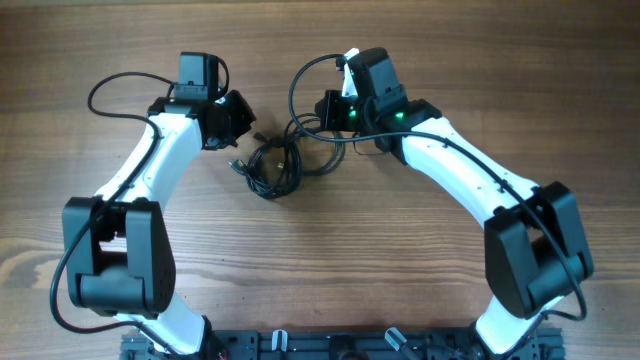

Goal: Untangle cables

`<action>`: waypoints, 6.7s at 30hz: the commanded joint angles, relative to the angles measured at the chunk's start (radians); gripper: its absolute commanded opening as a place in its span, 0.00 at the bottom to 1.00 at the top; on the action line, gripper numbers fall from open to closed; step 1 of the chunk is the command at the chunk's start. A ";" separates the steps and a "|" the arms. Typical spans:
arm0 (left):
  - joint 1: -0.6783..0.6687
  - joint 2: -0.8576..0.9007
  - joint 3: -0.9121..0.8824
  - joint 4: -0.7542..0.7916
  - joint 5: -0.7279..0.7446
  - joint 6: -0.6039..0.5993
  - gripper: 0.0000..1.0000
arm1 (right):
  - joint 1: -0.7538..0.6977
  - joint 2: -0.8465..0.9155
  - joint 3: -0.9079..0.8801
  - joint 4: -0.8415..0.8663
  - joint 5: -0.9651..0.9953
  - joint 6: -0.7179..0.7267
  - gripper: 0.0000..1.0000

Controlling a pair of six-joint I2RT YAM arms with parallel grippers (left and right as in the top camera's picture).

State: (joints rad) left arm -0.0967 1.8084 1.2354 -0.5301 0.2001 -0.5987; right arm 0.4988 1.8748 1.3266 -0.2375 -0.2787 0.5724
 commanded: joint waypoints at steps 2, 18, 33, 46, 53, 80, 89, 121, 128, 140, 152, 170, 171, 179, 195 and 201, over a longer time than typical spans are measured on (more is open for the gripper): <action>-0.014 0.005 0.008 0.008 0.013 0.023 0.09 | 0.006 0.091 0.006 0.010 0.061 0.062 0.11; -0.014 0.005 0.008 0.009 0.013 0.023 0.10 | 0.006 0.129 0.006 -0.029 -0.377 0.219 0.19; -0.014 0.005 0.008 0.008 0.013 0.023 0.11 | 0.042 0.130 0.006 -0.104 -0.323 0.321 0.38; -0.014 0.005 0.008 0.006 0.013 0.023 0.11 | 0.064 0.131 0.006 -0.212 -0.211 0.371 0.47; -0.014 0.005 0.008 0.006 0.013 0.023 0.11 | 0.074 0.131 0.006 -0.235 -0.215 0.374 0.56; -0.014 0.005 0.008 0.003 0.013 0.023 0.10 | 0.131 0.131 0.006 -0.048 -0.101 0.583 0.06; -0.014 0.005 0.008 0.003 0.013 0.023 0.10 | 0.140 0.131 0.006 -0.078 -0.118 0.617 0.38; -0.014 0.005 0.008 0.003 0.013 0.023 0.10 | 0.222 0.131 -0.038 -0.004 -0.005 0.832 0.35; -0.014 0.005 0.008 0.003 0.013 0.023 0.10 | 0.250 0.131 -0.114 0.059 0.020 0.906 0.36; -0.014 0.005 0.008 -0.170 0.079 0.078 0.07 | 0.254 0.131 -0.161 0.121 0.020 0.821 0.36; -0.013 0.006 0.005 -0.451 0.079 0.153 0.08 | 0.254 0.131 -0.161 0.126 -0.026 0.816 0.36; -0.012 0.006 -0.107 -0.337 0.159 -0.094 0.04 | 0.254 0.131 -0.161 0.125 -0.050 0.814 0.36; -0.011 0.005 -0.107 -0.341 0.159 -0.094 0.04 | 0.254 0.131 -0.161 0.125 -0.047 0.814 0.36; -0.012 0.005 -0.107 -0.377 0.215 -0.094 0.08 | 0.254 0.131 -0.161 0.124 -0.043 0.814 0.35; -0.013 0.006 -0.107 -0.397 0.214 -0.095 0.15 | 0.254 0.131 -0.163 0.109 -0.051 0.789 0.28; -0.013 0.006 -0.107 -0.372 0.214 -0.095 0.14 | 0.255 0.131 -0.193 0.114 -0.063 0.829 0.20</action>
State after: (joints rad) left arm -0.1093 1.8084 1.1378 -0.9150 0.4175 -0.6876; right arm 0.7456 1.9953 1.1637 -0.1257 -0.3183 1.3838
